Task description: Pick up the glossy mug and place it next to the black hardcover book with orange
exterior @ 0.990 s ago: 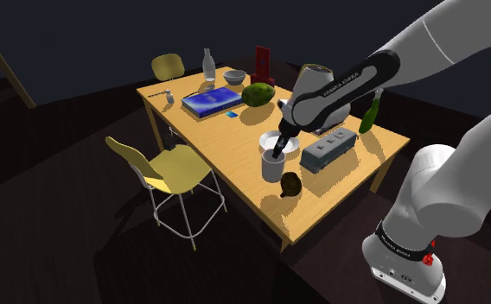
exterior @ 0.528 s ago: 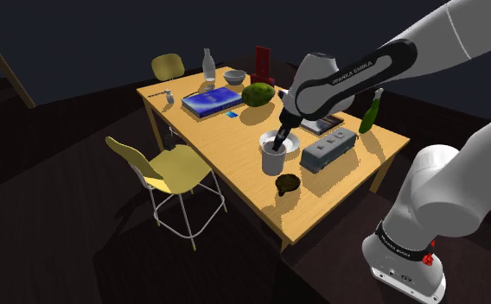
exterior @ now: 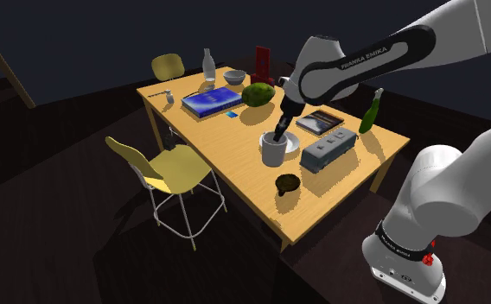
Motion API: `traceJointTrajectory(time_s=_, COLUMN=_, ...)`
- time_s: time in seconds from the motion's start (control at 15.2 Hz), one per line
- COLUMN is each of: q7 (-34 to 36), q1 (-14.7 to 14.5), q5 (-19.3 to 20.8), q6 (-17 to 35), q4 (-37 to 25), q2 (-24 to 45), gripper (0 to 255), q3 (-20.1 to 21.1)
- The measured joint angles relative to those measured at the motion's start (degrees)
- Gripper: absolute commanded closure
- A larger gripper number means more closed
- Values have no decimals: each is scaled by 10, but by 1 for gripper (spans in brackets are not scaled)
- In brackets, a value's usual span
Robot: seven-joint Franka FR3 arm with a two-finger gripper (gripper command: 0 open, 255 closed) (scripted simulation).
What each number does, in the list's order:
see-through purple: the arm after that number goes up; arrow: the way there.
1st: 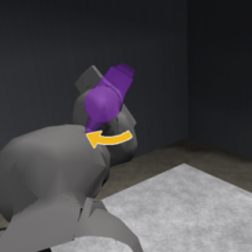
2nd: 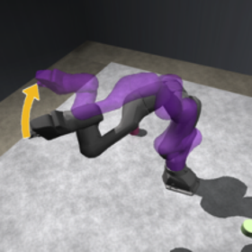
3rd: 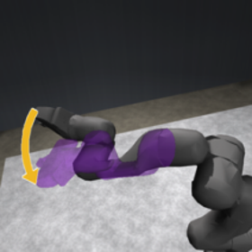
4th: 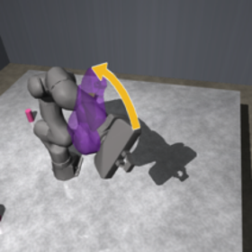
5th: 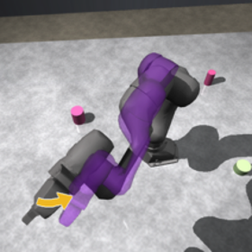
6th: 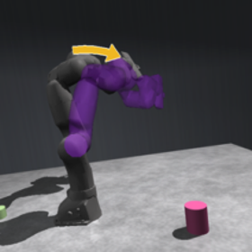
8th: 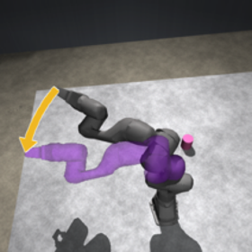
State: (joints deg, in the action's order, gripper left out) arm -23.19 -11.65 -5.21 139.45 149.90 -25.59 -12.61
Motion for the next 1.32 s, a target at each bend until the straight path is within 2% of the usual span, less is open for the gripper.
traceJointTrajectory(time_s=0.53, q7=7, q1=9, q5=11, q6=-62, q4=-32, q2=-30, gripper=255, q3=2)
traceJointTrajectory(time_s=0.79, q7=-39, q1=33, q5=26, q6=-84, q4=-22, q2=-58, gripper=255, q3=-35)
traceJointTrajectory(time_s=1.32, q7=-156, q1=80, q5=57, q6=-113, q4=-31, q2=-67, gripper=255, q3=-134)
